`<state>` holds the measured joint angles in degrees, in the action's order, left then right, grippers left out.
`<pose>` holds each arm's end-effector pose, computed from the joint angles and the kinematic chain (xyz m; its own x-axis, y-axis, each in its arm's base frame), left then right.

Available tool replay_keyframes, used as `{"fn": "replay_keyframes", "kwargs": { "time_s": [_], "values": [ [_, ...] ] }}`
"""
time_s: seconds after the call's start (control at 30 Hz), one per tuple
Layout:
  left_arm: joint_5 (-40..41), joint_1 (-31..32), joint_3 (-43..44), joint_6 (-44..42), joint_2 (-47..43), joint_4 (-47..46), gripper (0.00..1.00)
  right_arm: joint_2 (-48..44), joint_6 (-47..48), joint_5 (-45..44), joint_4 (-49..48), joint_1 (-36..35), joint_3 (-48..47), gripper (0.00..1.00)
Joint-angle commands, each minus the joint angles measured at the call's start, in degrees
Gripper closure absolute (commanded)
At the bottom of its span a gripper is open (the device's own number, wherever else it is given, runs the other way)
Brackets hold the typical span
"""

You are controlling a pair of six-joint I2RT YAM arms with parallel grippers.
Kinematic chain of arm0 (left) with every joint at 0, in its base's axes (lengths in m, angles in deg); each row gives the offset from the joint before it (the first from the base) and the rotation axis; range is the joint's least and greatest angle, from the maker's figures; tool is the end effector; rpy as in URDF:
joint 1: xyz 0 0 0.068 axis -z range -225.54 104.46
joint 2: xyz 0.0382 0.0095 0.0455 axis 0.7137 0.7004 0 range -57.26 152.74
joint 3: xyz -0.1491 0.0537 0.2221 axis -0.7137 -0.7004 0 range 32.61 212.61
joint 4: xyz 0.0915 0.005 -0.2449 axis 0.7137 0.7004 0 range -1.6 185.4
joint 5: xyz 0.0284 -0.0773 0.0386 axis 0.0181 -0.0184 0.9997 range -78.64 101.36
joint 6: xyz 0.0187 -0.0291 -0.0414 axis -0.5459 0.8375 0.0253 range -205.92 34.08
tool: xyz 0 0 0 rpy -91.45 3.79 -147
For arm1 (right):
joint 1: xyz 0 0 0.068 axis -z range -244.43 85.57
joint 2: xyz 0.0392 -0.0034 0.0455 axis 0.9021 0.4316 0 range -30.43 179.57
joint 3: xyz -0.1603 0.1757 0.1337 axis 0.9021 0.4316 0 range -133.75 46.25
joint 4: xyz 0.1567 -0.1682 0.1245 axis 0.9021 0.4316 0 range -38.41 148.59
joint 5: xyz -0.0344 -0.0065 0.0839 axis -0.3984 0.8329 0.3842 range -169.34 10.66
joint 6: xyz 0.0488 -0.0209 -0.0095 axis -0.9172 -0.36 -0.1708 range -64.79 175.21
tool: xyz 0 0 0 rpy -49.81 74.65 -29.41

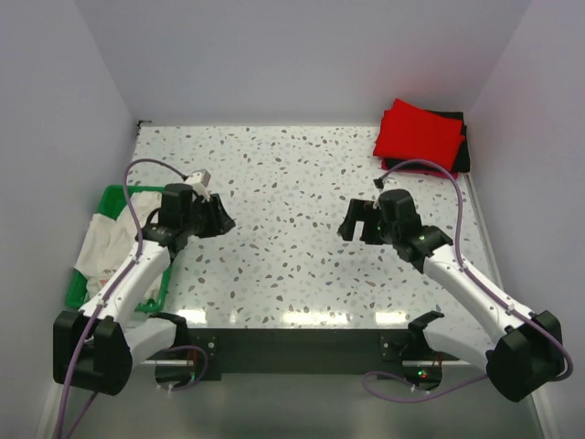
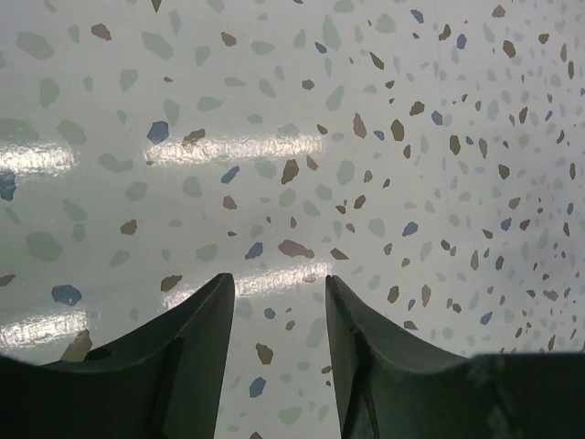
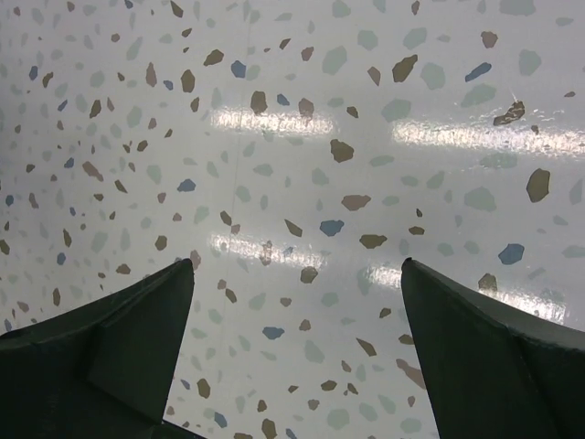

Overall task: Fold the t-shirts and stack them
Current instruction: Grab the tshirt from the pile

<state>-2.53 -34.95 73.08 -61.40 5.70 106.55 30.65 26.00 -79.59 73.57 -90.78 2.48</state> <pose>0.2262 -0.0510 0.2396 -0.7309 -0.2732 -0.6254 0.0595 0.8874 -0.4572 0.2051 0.1015 0.2596 -0.7104 0.1926 -0.6769 -0.1078 0.9207 0.3751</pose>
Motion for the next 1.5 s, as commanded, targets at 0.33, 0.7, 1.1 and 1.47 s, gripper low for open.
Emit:
{"fn": "replay_keyframes", "kwargs": {
  "time_s": [0.33, 0.7, 1.1, 1.47],
  "values": [
    [18.4, -1.8, 15.1, 5.2, 0.9, 10.3, 0.40, -1.3, 2.3, 2.9, 1.6, -0.2, 0.3, 0.01],
    [37.9, -23.4, 18.1, 15.8, 11.6, 17.3, 0.17, 0.7, 1.7, 7.5, -1.1, -0.1, 1.4, 0.01],
    [36.0, -29.0, 18.2, 24.4, 37.7, 13.8, 0.18, 0.5, 1.7, 9.9, -1.9, -0.1, 2.5, 0.01],
    [35.0, -29.0, 17.2, 22.4, 33.8, 14.1, 0.95, 0.6, 2.1, 11.0, -1.9, -0.1, 2.5, 0.01]
  ]
}}
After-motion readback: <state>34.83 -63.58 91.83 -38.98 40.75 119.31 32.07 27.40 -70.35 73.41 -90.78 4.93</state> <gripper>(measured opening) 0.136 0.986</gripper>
